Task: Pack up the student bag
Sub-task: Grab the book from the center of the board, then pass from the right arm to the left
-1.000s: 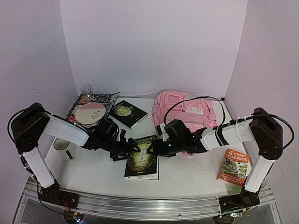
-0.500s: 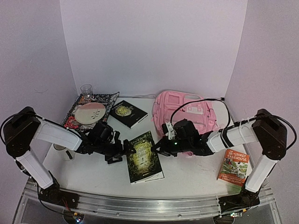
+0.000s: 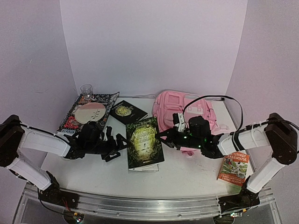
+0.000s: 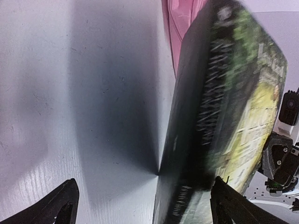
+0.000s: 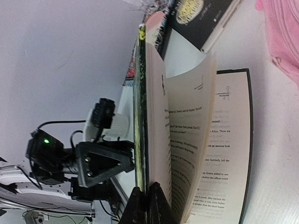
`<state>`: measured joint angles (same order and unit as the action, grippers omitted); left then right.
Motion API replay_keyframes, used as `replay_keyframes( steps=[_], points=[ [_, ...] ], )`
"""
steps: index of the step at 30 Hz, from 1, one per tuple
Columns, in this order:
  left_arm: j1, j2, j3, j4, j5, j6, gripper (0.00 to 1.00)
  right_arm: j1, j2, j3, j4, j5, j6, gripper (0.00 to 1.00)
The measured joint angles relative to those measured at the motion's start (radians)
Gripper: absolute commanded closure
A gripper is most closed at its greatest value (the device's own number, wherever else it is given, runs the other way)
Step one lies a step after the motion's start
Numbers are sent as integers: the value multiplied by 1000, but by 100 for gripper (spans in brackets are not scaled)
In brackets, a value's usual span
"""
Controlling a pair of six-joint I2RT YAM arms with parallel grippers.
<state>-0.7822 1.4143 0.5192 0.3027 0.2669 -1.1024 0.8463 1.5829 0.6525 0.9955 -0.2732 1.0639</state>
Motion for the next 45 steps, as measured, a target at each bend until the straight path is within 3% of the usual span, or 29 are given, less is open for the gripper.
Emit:
replay_keyframes(
  steps=[12, 19, 24, 31, 35, 39, 45],
  points=[
    [-49, 0, -41, 283, 53, -79, 2, -3, 3, -29, 182, 97, 137, 100],
    [-72, 12, -41, 376, 49, -112, 12, -3, 38, -29, 206, 163, 186, 100],
    [-96, 50, -41, 423, 43, -142, 28, -4, 87, -29, 222, 193, 237, 100],
    [-103, 104, -58, 501, 24, -235, 69, -15, 142, -29, 262, 191, 272, 99],
    [-103, 105, -82, 535, 12, -255, 85, -15, 147, -30, 284, 183, 269, 92],
    [-105, 92, -87, 588, 10, -265, 98, -19, 153, -53, 285, 183, 245, 71],
    [-83, 55, -100, 586, 24, -255, 100, -48, 152, -85, 311, 96, 187, 44]
  ],
)
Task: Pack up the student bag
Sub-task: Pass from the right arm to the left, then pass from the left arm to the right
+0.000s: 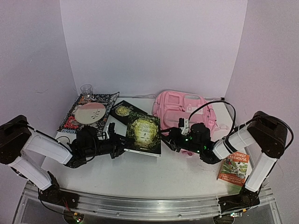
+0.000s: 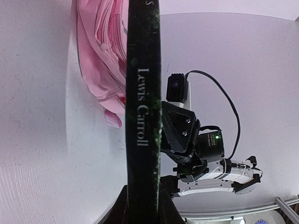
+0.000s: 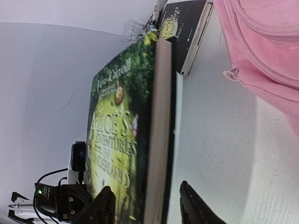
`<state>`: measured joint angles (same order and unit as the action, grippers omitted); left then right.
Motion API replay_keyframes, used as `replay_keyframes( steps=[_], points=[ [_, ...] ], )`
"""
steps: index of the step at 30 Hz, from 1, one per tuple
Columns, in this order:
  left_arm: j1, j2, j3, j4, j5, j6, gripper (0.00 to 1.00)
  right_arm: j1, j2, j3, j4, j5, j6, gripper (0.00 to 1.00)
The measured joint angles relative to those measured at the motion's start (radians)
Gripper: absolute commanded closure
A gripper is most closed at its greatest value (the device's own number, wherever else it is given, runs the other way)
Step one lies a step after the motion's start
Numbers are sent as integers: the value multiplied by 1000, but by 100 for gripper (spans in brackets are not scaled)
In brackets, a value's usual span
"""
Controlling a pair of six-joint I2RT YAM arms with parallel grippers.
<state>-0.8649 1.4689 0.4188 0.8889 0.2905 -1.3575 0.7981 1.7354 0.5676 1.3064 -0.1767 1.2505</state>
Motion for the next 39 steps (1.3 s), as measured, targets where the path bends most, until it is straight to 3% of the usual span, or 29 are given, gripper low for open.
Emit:
replay_keyframes(
  steps=[4, 9, 16, 19, 24, 29, 30, 34, 37, 39],
  points=[
    [35, -22, -2, 2, 35, 12, 100, -35, -1, -22, 0, -75, -35, 29],
    [58, -30, 4, 3, 115, 29, 100, -61, -16, -19, 0, -164, -80, 21],
    [62, -2, 52, 8, 262, 45, 100, -71, -22, 39, 1, -289, -125, 20],
    [67, 1, 60, 10, 317, 49, 100, -77, -28, 53, 3, -320, -138, 30],
    [84, 19, 62, 19, 397, 54, 100, -90, -39, 55, -6, -361, -151, 55],
    [121, 43, 74, 36, 467, 67, 99, -99, -48, 64, -11, -391, -141, 91],
    [127, 47, 74, 41, 478, 74, 96, -100, -59, 66, -5, -398, -126, 99],
    [139, 50, 73, 92, 499, 108, 70, -101, -103, 73, 11, -412, -84, 100],
    [138, 44, 67, 86, 473, 114, 41, -99, -117, 75, 13, -407, -83, 100],
    [138, 35, 55, 83, 424, 91, 27, -91, -120, 73, -7, -373, -88, 100]
  ],
)
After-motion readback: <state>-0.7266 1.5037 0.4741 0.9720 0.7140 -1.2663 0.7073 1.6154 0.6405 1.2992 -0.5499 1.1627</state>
